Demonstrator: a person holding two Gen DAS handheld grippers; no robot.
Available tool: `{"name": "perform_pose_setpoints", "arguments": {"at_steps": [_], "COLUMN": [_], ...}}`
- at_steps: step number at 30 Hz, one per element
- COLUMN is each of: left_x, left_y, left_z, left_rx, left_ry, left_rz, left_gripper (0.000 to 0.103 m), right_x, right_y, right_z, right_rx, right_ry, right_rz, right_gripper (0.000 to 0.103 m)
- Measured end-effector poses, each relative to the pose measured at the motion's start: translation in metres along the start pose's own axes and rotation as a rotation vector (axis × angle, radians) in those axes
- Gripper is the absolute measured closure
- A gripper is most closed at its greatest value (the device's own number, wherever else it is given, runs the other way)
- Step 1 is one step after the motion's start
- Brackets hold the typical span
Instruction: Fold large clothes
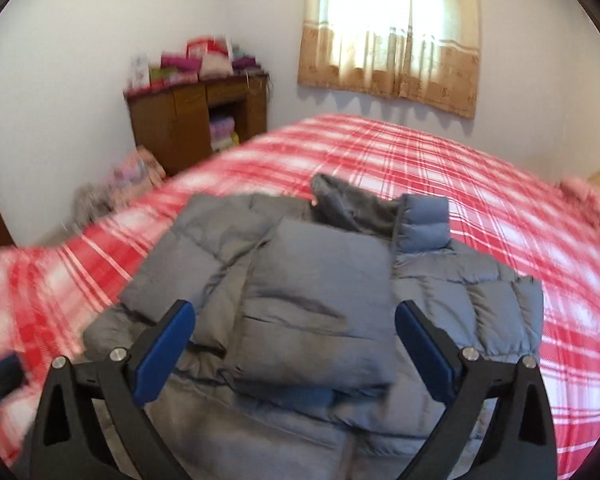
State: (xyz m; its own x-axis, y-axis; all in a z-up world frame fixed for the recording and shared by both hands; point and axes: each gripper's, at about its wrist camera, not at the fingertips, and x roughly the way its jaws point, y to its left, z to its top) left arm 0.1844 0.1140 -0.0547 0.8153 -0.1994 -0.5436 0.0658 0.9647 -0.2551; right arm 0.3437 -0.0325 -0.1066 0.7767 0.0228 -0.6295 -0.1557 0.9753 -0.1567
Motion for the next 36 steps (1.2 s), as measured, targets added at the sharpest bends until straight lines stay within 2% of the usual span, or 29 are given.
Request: {"name": "perform_pose_setpoints", "arguments": {"at_steps": [1, 2, 3, 4, 7, 10, 12, 14, 15, 16, 17, 19, 23, 27, 28, 29, 31, 33, 35, 36], "left_x": [-0.007, -0.012, -0.017, -0.02, -0.025, -0.02, -0.016, -0.016, -0.016, -0.015, -0.015, -0.014, -0.008, -0.002, -0.001, 0.001, 0.005, 0.01, 0.015, 0.018], "left_y": [0.004, 0.006, 0.009, 0.011, 0.015, 0.013, 0.01, 0.005, 0.001, -0.002, -0.005, -0.011, -0.02, -0.025, -0.025, -0.025, -0.025, -0.026, -0.026, -0.026], "left_z": [0.002, 0.003, 0.005, 0.006, 0.007, 0.006, 0.005, 0.003, 0.003, 0.003, 0.003, 0.004, 0.006, 0.008, 0.01, 0.011, 0.013, 0.015, 0.017, 0.018], "left_rx": [0.002, 0.004, 0.007, 0.008, -0.006, -0.016, -0.026, -0.022, -0.016, -0.008, 0.001, 0.024, 0.071, 0.077, 0.07, 0.063, 0.047, 0.043, 0.046, 0.053], "left_ry": [-0.013, -0.024, -0.038, -0.049, -0.069, -0.058, -0.049, -0.044, -0.041, -0.037, -0.033, -0.03, -0.011, -0.021, -0.024, -0.026, -0.024, -0.009, 0.001, 0.007], "left_rz": [0.006, 0.012, 0.017, 0.019, 0.01, -0.002, -0.019, -0.031, -0.034, -0.038, -0.04, -0.03, 0.005, 0.033, 0.03, 0.029, 0.025, 0.032, 0.037, 0.041], "left_gripper": [0.096, 0.096, 0.096, 0.096, 0.096, 0.096, 0.096, 0.096, 0.096, 0.096, 0.096, 0.096, 0.096, 0.096, 0.096, 0.096, 0.096, 0.096, 0.096, 0.096], "right_x": [0.014, 0.022, 0.027, 0.024, 0.0, -0.02, -0.024, -0.026, -0.026, -0.027, -0.025, -0.027, -0.043, -0.07, -0.071, -0.068, -0.051, -0.02, 0.005, 0.016], "right_y": [0.005, 0.005, 0.001, -0.01, -0.058, -0.1, -0.132, -0.152, -0.157, -0.162, -0.166, -0.175, -0.199, -0.208, -0.209, -0.208, -0.212, -0.215, -0.211, -0.208], "right_z": [-0.002, -0.004, -0.007, -0.01, -0.016, -0.028, -0.046, -0.067, -0.073, -0.08, -0.083, -0.095, -0.109, -0.089, -0.08, -0.075, -0.065, -0.063, -0.064, -0.065], "right_rx": [-0.034, -0.051, -0.046, 0.008, 0.253, 0.471, 0.641, 0.751, 0.769, 0.764, 0.747, 0.72, 0.696, 0.62, 0.592, 0.586, 0.599, 0.62, 0.629, 0.628], "right_ry": [0.046, 0.079, 0.103, 0.106, 0.051, 0.005, 0.016, 0.033, 0.045, 0.06, 0.077, 0.099, 0.11, 0.027, 0.014, 0.008, 0.01, 0.072, 0.127, 0.154], "right_rz": [-0.051, -0.086, -0.09, -0.059, 0.062, 0.148, 0.212, 0.231, 0.21, 0.168, 0.123, 0.034, -0.065, -0.061, -0.056, -0.048, -0.048, -0.045, -0.031, -0.014], "right_gripper": [0.007, 0.031, 0.046, 0.07, 0.078, 0.078, 0.078, 0.074, 0.072, 0.063, 0.044, 0.028, 0.028, 0.028, 0.026, 0.019, 0.012, 0.012, 0.024, 0.027]}}
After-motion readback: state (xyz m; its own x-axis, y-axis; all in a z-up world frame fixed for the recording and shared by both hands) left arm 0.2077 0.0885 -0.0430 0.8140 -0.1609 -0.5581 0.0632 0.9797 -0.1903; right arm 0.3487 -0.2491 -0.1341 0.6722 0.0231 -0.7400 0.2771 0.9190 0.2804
